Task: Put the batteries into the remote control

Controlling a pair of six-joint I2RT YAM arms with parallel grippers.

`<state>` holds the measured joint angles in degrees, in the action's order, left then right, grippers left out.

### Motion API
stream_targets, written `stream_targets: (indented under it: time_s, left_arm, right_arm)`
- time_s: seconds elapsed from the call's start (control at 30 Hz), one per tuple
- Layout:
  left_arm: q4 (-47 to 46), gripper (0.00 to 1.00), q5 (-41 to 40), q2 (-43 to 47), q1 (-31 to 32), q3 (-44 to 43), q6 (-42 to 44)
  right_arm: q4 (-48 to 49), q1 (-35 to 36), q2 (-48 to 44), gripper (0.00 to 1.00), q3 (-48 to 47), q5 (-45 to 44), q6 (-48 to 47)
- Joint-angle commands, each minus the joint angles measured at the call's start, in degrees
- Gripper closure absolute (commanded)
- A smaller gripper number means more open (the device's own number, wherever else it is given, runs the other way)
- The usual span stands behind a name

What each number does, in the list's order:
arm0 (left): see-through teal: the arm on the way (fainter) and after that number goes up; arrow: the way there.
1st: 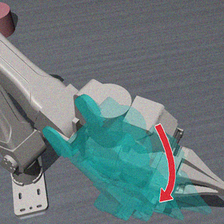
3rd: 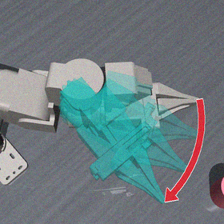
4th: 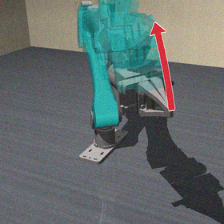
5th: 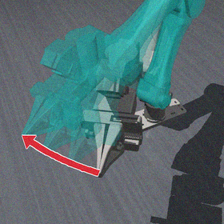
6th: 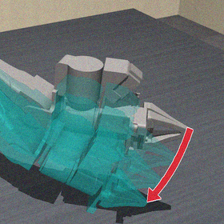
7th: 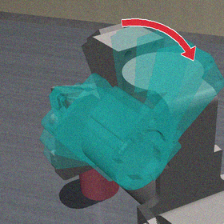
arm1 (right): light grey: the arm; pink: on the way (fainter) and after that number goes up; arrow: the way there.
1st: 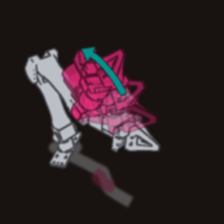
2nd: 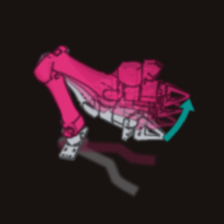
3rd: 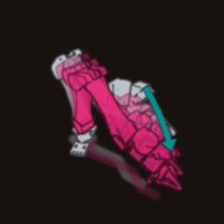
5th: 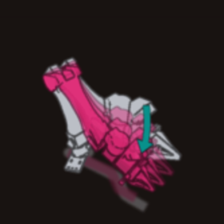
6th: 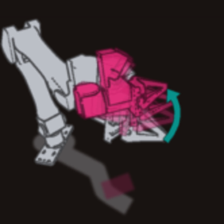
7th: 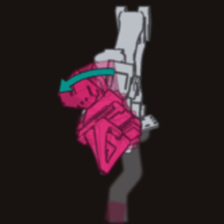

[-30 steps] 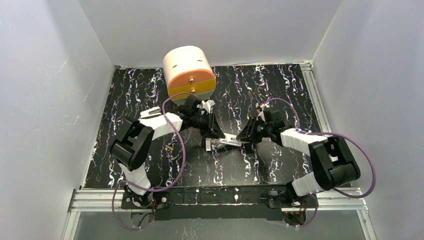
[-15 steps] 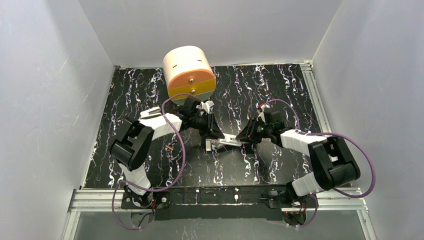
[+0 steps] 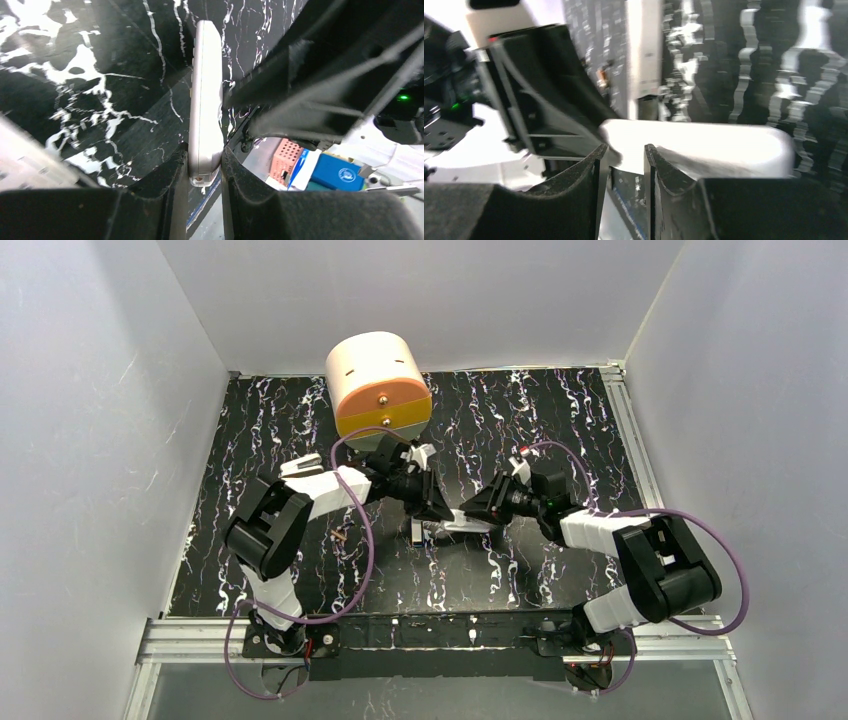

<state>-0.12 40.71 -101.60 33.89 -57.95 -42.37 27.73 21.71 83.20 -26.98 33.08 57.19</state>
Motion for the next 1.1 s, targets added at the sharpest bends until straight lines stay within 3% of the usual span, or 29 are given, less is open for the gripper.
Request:
stream_targets:
  time_s: [0.0, 0.07, 0.23, 0.37, 0.53, 0.73, 1.07]
  left_arm:
    - [9.79, 1.0, -10.42, -3.32, 3.38, -1.78, 4.27]
    - [11.23, 1.0, -11.58, -3.26, 3.38, -2.58, 4.42]
    - [13.63, 1.0, -14.82, -1.9, 3.23, -3.04, 4.61]
    - [14.39, 1.0, -14.07, -1.56, 2.73, -3.02, 5.01]
    - [15.24, 1.0, -10.65, -2.78, 1.51, -3.74, 3.54]
    - [16.0, 1.0, -8.14, -3.87, 1.0, -4.83, 3.06]
    - [15.91, 1.0, -7.84, -4.55, 0.92, -4.56, 3.33]
  right_arm:
    - [10.4, 1.66, -1.15, 0.6, -2.11, 7.05, 5.06]
    - [9.07, 1.66, -0.92, 0.6, -2.15, 5.85, 4.87]
    - [-13.77, 1.55, -2.99, 0.6, -6.57, -4.34, -6.34]
    - [-22.02, 0.63, -7.92, 0.57, -6.78, -11.6, -9.63]
    - [-24.59, 0.61, -10.12, 0.42, -5.82, -14.34, -12.43]
    - [-20.5, 0.66, -7.14, 0.42, -3.75, -8.21, -15.22]
    - [-21.11, 0.61, -4.31, 0.43, -5.46, -9.86, -18.93]
